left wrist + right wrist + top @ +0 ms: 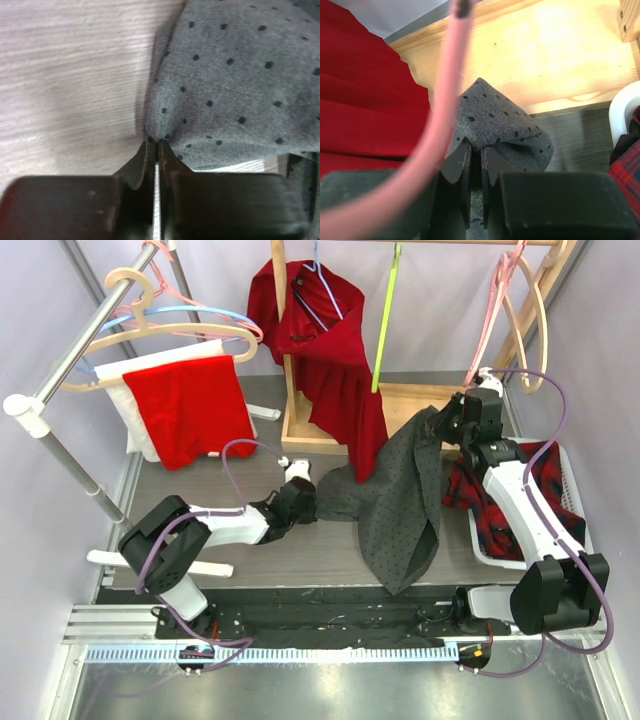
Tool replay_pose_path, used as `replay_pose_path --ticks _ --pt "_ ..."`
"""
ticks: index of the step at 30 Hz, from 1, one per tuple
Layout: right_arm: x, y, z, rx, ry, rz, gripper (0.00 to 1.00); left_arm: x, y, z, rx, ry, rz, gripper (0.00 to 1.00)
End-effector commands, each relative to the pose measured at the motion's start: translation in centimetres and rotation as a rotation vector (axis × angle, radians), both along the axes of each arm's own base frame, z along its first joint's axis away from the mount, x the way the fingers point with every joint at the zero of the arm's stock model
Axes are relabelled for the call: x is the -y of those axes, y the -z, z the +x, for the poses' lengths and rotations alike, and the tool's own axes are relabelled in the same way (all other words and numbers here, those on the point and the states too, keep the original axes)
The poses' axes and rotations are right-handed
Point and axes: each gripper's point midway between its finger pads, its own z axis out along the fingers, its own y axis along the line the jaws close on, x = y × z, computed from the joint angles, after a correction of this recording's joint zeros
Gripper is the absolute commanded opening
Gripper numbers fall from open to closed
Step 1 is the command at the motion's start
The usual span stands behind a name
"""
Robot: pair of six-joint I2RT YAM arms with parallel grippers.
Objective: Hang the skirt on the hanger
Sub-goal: Flatten out the skirt at the center of the board.
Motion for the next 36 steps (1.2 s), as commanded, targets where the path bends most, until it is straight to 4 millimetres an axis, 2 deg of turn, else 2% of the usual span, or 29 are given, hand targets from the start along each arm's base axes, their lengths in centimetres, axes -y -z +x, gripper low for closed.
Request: replay_pose_path --ticks 1,3,5,6,7,8,9,10,12,13,14,15,16,18,20,21,22,23,24,25,26,27,28,29,30,32,33,35,36 --pt "0.0 -4.4 1.9 0.132 0.002 0.0 0.11 0.4 -1.1 1.1 0.023 -0.023 -0.004 0.0" --pt "-0.1 -4.6 2.4 0.134 -0.005 -0.005 0.1 -0.6 -2.0 1.1 0.036 -0.051 0.017 0.0" --pt "-0.3 -4.2 3.1 0.122 -0.013 -0.006 0.08 -2.8 -2.2 0.6 0.03 -0.105 0.096 0.0" --pt "-0.4 -4.8 3.5 0.134 -0.018 -0.006 0.07 -4.0 -2.3 0.3 0.026 -0.131 0.127 0.0" --pt "-0.6 -4.8 3.8 0.136 -0.023 -0.006 0.05 -4.8 -3.6 0.1 0.044 -0.164 0.12 0.0" --pt "-0.7 -4.8 4.2 0.137 -0.031 -0.004 0.05 -6.9 -3.5 -0.6 0.032 -0.215 0.186 0.0" --pt "-0.9 -5.0 4.9 0.145 -0.034 -0.002 0.04 -7.9 -3.9 -1.0 0.033 -0.246 0.203 0.0" --pt "-0.9 -4.9 5.3 0.146 -0.034 -0.003 0.04 -8.8 -5.3 -1.3 0.057 -0.274 0.181 0.0" --pt "-1.1 -4.8 6.4 0.147 -0.033 0.003 0.04 -11.1 -5.9 -2.4 0.059 -0.358 0.2 0.0" --pt "-1.8 -4.7 6.6 0.145 -0.069 0.017 0.09 -12.0 -6.0 -3.0 0.062 -0.375 0.201 0.0" --pt "-2.0 -4.6 6.8 0.14 -0.08 0.021 0.16 -12.3 -7.4 -3.2 0.092 -0.387 0.155 0.0" --pt "-2.3 -4.8 7.0 0.132 -0.097 0.027 0.26 -12.4 -7.7 -3.4 0.096 -0.385 0.139 0.0" --pt "-2.5 -4.2 7.1 0.11 -0.104 0.03 0.44 -12.6 -7.7 -3.8 0.099 -0.382 0.131 0.0" --pt "-2.7 -3.5 6.4 0.075 -0.112 0.035 0.54 -12.4 -8.8 -3.9 0.124 -0.368 0.077 0.0" --pt "-3.0 -4.2 5.0 0.083 -0.127 0.031 0.62 -12.6 -9.0 -4.1 0.132 -0.37 0.066 0.0" --pt "-3.0 -2.9 3.9 0.038 -0.135 0.024 0.63 -12.6 -9.0 -4.1 0.133 -0.37 0.069 0.0" --pt "-3.8 -4.0 2.4 0.054 -0.165 0.022 0.64 -12.7 -9.0 -4.1 0.13 -0.37 0.073 0.0" --pt "-4.1 -3.5 1.3 0.034 -0.186 0.004 0.64 -12.7 -9.0 -4.1 0.129 -0.371 0.076 0.0" --pt "-4.4 -1.4 -0.5 -0.04 -0.205 -0.007 0.64 -12.7 -8.9 -4.1 0.128 -0.369 0.08 0.0" --pt "-5.8 -0.6 -2.0 -0.065 -0.252 -0.018 0.64 -12.6 -8.9 -4.1 0.125 -0.367 0.08 0.0" --pt "-6.0 -0.7 -3.6 -0.063 -0.265 -0.031 0.64 -12.5 -8.9 -4.0 0.125 -0.366 0.078 0.0" --pt "-6.2 2.3 -5.7 -0.152 -0.278 -0.044 0.64 -12.6 -8.7 -4.0 0.124 -0.366 0.084 0.0" --pt "-6.8 3.6 -7.2 -0.186 -0.304 -0.05 0.64 -12.5 -8.7 -4.0 0.122 -0.364 0.082 0.0" --pt "-7.1 3.9 -8.6 -0.191 -0.32 -0.041 0.64 -12.4 -8.7 -3.9 0.125 -0.364 0.079 0.0" --pt "-7.1 7.1 -10.7 -0.275 -0.323 -0.03 0.63 -12.3 -8.5 -3.9 0.12 -0.362 0.081 0.0" --pt "-8.1 9.2 -13.2 -0.33 -0.371 0.006 0.62 -12.3 -8.5 -3.9 0.12 -0.36 0.082 0.0" --pt "-8.0 11.2 -15.0 -0.376 -0.381 0.019 0.61 -12.3 -8.5 -3.9 0.119 -0.361 0.082 0.0" --pt "-9.1 13.0 -17.1 -0.432 -0.42 0.071 0.59 -12.2 -8.4 -3.8 0.118 -0.357 0.082 0.0" --pt "-9.0 14.6 -18.5 -0.475 -0.425 0.072 0.58 -12.1 -8.5 -3.8 0.119 -0.354 0.081 0.0"
